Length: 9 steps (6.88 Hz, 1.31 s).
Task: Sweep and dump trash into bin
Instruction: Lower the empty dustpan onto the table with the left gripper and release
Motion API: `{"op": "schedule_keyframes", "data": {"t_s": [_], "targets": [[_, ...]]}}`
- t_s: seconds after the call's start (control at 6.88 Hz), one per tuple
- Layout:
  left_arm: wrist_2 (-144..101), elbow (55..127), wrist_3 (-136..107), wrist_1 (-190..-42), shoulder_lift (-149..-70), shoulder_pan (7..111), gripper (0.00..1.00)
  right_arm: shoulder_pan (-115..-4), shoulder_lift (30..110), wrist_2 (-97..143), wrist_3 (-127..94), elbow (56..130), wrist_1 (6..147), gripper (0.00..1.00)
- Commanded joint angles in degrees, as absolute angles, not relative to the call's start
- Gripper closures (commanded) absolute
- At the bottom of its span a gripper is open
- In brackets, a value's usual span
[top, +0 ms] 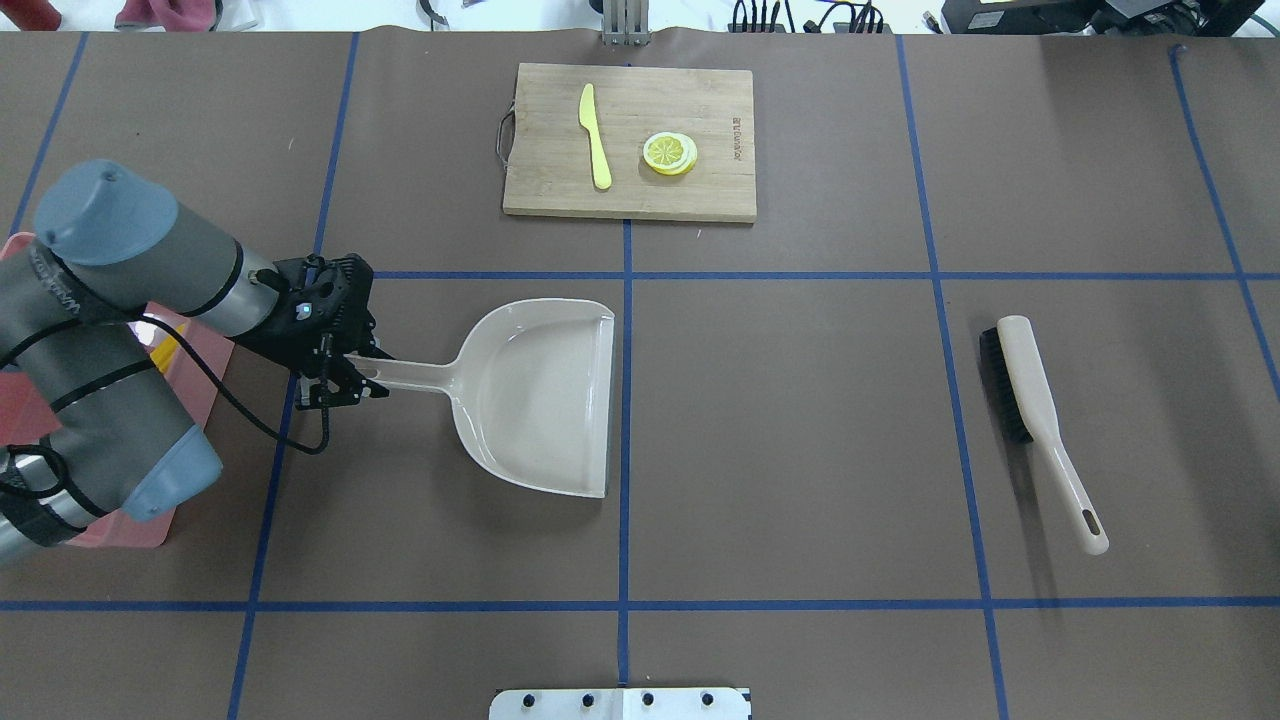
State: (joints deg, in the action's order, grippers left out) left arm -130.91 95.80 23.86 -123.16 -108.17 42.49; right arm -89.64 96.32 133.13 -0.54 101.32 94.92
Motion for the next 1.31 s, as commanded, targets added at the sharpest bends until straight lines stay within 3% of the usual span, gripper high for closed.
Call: {"op": "schedule_keyframes", "data": {"t_s": [0.0, 0.15, 0.44, 0.87, 1.16], "targets": [[-131.39, 94.4, 23.99, -123.05, -111.17, 41.75, 0.52, -89.74, 94.67, 134.46, -1.14, 95.84, 92.4, 0.0], [-131.48, 93.79, 24.26, -123.05, -111.62, 41.75, 0.01, -89.74, 94.66, 135.86, -1.23, 93.63, 88.37, 0.0], [-133.83, 94.39, 24.52, -123.48, -111.8, 42.45, 0.01, -89.82, 95.89, 136.76, -1.32, 92.38, 84.56, 0.0], [-136.67, 98.0, 24.61, -118.85, -109.0, 53.23, 0.01, -89.74, 95.89, 137.37, -1.49, 92.02, 84.64, 0.0], [-136.67, 97.91, 17.81, -104.67, -103.04, 62.18, 0.01, -89.82, 95.89, 137.37, -1.41, 91.76, 84.64, 0.0]]}}
